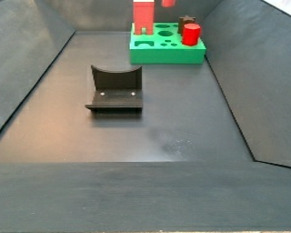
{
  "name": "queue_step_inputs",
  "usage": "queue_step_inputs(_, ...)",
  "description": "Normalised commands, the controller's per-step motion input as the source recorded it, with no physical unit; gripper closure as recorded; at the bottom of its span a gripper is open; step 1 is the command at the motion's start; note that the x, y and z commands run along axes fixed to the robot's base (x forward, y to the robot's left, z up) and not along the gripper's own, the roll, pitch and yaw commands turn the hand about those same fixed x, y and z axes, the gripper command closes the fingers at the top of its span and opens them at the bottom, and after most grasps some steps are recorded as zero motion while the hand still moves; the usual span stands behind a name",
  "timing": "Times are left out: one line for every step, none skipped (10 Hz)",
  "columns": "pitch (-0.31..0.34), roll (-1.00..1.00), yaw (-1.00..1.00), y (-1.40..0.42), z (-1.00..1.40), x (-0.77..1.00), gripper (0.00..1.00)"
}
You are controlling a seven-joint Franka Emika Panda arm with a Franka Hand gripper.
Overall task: Pick up the oval object. Move up. Place the oval object on the fixture. Regrasp the oval object. Move to above the board. Insert the oval object.
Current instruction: Insert the oval object.
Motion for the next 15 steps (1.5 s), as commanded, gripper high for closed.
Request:
queue_step_inputs(-0.170,0.00,-0.61,-0.16,-0.28,-0.10,1.00)
queue_step_inputs(-0.150,0.00,-0.61,-0.15,-0.27,0.00,1.00)
queue_step_inputs(-0.099,0.00,-0.58,-0.14,-0.26,0.15,1.00)
queue_step_inputs(-0.081,0.00,-0.57,-0.20,-0.21,0.15,1.00)
queue_step_inputs(-0.076,0.00,-0.53,-0.19,-0.18,0.18,1.00)
queue_step_inputs(-0.043,0.00,-0.42,-0.17,-0.13,0.29,1.00)
queue_step_inputs(-0.064,0.00,-0.43,-0.23,-0.10,0.25,1.00)
queue_step_inputs(-0.057,0.00,-0.55,-0.31,-0.04,0.19,1.00)
queue_step_inputs(-0.034,0.00,-0.61,-0.32,-0.01,0.22,1.00)
queue_step_inputs(-0.059,0.00,-0.64,-0.30,-0.03,0.13,1.00)
queue_step_inputs(-0.081,0.01,-0.67,-0.27,-0.16,0.00,1.00)
queue_step_inputs(-0.084,0.03,-0.68,-0.27,-0.21,0.00,1.00)
queue_step_inputs(-0.066,0.02,-0.63,-0.23,-0.19,0.00,1.00)
queue_step_inputs(-0.054,0.02,-0.57,-0.15,-0.20,0.00,1.00)
queue_step_inputs(-0.046,0.01,-0.59,-0.06,-0.23,0.00,1.00)
